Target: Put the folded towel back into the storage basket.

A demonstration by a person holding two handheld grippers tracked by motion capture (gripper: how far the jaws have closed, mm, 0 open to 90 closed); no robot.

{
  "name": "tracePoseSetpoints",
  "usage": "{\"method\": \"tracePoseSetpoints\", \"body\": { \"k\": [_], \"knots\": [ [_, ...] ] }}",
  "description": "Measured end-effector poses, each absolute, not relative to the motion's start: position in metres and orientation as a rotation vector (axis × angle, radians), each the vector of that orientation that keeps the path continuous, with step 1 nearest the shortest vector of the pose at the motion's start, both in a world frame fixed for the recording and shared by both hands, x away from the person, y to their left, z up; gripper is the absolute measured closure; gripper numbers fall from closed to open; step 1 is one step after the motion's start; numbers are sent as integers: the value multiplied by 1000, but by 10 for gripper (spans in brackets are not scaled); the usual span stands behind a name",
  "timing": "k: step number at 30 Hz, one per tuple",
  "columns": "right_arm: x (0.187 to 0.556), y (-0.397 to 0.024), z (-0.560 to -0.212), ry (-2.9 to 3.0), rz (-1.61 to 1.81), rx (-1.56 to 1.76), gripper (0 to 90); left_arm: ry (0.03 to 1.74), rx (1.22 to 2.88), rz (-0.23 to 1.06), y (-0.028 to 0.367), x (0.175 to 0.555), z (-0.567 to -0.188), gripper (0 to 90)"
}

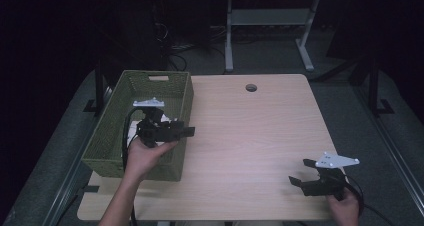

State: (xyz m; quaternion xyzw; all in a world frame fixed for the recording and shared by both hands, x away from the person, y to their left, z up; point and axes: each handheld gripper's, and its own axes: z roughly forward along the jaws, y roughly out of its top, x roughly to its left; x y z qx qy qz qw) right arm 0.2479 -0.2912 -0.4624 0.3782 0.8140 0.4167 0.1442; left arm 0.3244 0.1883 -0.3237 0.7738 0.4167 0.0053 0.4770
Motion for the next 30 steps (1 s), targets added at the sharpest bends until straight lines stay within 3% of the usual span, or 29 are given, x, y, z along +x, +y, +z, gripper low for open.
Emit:
{"method": "tracePoseSetpoints", "body": {
  "k": [30],
  "knots": [
    [241,-294,-460,2337,1186,1080,140,935,1959,4,131,302,-352,360]
  ]
}}
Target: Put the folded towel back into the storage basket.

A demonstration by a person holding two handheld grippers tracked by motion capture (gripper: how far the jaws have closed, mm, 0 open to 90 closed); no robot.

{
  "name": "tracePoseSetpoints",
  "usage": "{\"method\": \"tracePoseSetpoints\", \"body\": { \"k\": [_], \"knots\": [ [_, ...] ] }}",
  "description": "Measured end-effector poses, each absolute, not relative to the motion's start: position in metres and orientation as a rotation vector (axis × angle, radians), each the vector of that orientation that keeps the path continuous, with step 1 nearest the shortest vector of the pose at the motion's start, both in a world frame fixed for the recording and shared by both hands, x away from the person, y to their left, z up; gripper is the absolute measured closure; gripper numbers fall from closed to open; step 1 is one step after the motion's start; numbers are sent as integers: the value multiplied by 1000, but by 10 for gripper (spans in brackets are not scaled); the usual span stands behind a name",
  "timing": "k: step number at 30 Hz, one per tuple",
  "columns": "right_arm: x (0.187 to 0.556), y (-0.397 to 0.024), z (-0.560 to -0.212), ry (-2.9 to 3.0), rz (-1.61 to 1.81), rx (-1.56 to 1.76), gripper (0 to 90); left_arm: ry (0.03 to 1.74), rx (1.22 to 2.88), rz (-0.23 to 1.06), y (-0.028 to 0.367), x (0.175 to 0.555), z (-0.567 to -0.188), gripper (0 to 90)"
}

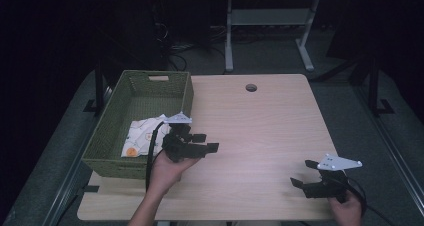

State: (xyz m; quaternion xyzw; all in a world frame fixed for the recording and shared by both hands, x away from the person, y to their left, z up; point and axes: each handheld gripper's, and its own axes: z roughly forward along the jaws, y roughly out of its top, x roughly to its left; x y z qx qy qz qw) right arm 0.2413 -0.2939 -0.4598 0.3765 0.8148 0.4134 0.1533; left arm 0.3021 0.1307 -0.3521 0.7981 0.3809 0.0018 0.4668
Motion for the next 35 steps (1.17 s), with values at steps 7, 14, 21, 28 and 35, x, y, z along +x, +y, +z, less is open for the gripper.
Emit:
{"method": "tracePoseSetpoints", "body": {
  "k": [7,14,21,28,35],
  "knots": [
    [240,-295,-460,2340,1177,1087,140,892,1977,-14,114,297,-358,360],
    [237,-298,-461,2337,1174,1102,140,862,1992,-26,94,292,-372,356],
    [239,-296,-463,2354,1168,1095,140,837,2000,-21,77,284,-383,356],
    [238,-295,-463,2359,1171,1087,140,777,2007,14,69,264,-393,335],
    [238,-293,-463,2371,1189,1070,140,736,2048,33,68,246,-411,312]
  ]
}}
